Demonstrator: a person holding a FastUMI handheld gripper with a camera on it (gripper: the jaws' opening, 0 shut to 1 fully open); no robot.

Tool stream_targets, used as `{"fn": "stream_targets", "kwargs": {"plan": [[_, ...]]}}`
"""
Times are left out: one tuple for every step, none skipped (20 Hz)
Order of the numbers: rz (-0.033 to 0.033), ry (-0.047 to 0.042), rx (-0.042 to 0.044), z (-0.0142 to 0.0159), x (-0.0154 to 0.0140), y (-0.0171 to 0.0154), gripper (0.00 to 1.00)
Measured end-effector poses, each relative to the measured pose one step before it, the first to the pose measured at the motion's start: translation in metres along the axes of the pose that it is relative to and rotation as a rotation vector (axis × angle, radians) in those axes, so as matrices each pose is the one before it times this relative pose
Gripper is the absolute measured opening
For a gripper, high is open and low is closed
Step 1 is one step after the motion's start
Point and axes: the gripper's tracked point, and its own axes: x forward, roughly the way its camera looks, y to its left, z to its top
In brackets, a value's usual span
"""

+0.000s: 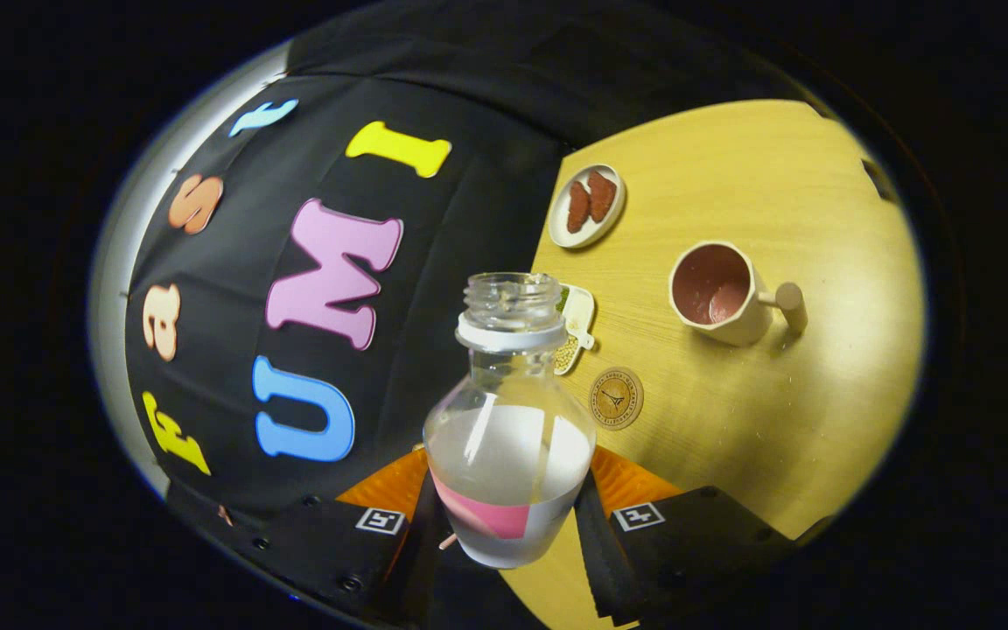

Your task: Take the bottle from table, then pour the juice into the cup, finally place the bottle on the coaster

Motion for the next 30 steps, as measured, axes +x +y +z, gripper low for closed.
{"fn": "stream_targets", "kwargs": {"plan": [[-0.00328, -0.00948, -0.08083, -0.00512, -0.00421, 0.00303, 0.71], [-0.00551, -0.00477, -0.08548, -0.00484, -0.00463, 0.00212, 0.71], [-0.00094, -0.01421, -0.08996, -0.00399, -0.00457, 0.00360, 0.71], [-0.00315, -0.02284, -0.09061, -0.00081, -0.00074, 0.00299, 0.71], [-0.00003, -0.02800, -0.08842, -0.00006, -0.00142, 0.00210, 0.71], [-0.01127, -0.02304, -0.08036, -0.00208, 0.00167, 0.00035, 0.71], [-0.01382, -0.01407, -0.07079, -0.00370, 0.00073, -0.00166, 0.71], [-0.01070, -0.02043, -0.07189, -0.00212, 0.00219, 0.00004, 0.71], [-0.01177, -0.01863, -0.05609, -0.00252, 0.00409, -0.00073, 0.71], [-0.01317, -0.02397, -0.05631, -0.00230, 0.00230, -0.00136, 0.71], [-0.01583, -0.02162, -0.05457, -0.00263, 0.00499, -0.00152, 0.71], [-0.01432, -0.01462, -0.04153, -0.00411, 0.00440, -0.00001, 0.71], [-0.00952, -0.01602, -0.04977, -0.00372, 0.00736, 0.00124, 0.71], [-0.00460, -0.01549, -0.04759, -0.00372, 0.00979, 0.00133, 0.71], [0.00409, -0.01318, -0.04722, -0.00329, 0.00914, 0.00380, 0.71], [0.00959, -0.01716, -0.04869, -0.00159, 0.00832, 0.00671, 0.71], [0.00630, -0.01164, -0.04899, -0.00241, 0.01062, 0.00475, 0.71], [0.00368, -0.00789, -0.04334, -0.00471, 0.00985, 0.00506, 0.71], [-0.00434, -0.00561, -0.03525, -0.00286, 0.01094, 0.00236, 0.71], [-0.00766, 0.00097, -0.02010, -0.00305, 0.01011, 0.00115, 0.71], [-0.00797, -0.00189, -0.00694, -0.00281, 0.01121, 0.00157, 0.71], [-0.01334, -0.00094, 0.00408, -0.00200, 0.01127, -0.00049, 0.71], [-0.01653, -0.00163, 0.00923, -0.00243, 0.01120, -0.00263, 0.71], [-0.01945, -0.00059, 0.00769, -0.00236, 0.01085, -0.00385, 0.71], [-0.01441, 0.00055, 0.00605, -0.00287, 0.01191, -0.00375, 0.72], [-0.00962, 0.00683, 0.00712, -0.00397, 0.00991, -0.00173, 0.72], [-0.00576, 0.00385, 0.01011, -0.00327, 0.01017, -0.00226, 0.72], [-0.01097, 0.00544, 0.01119, -0.00282, 0.00860, -0.00283, 0.72], [-0.00598, 0.00704, 0.01079, -0.00403, 0.00748, -0.00137, 0.72], [-0.00720, 0.00971, 0.00402, -0.00427, 0.00636, -0.00146, 0.72]]}}
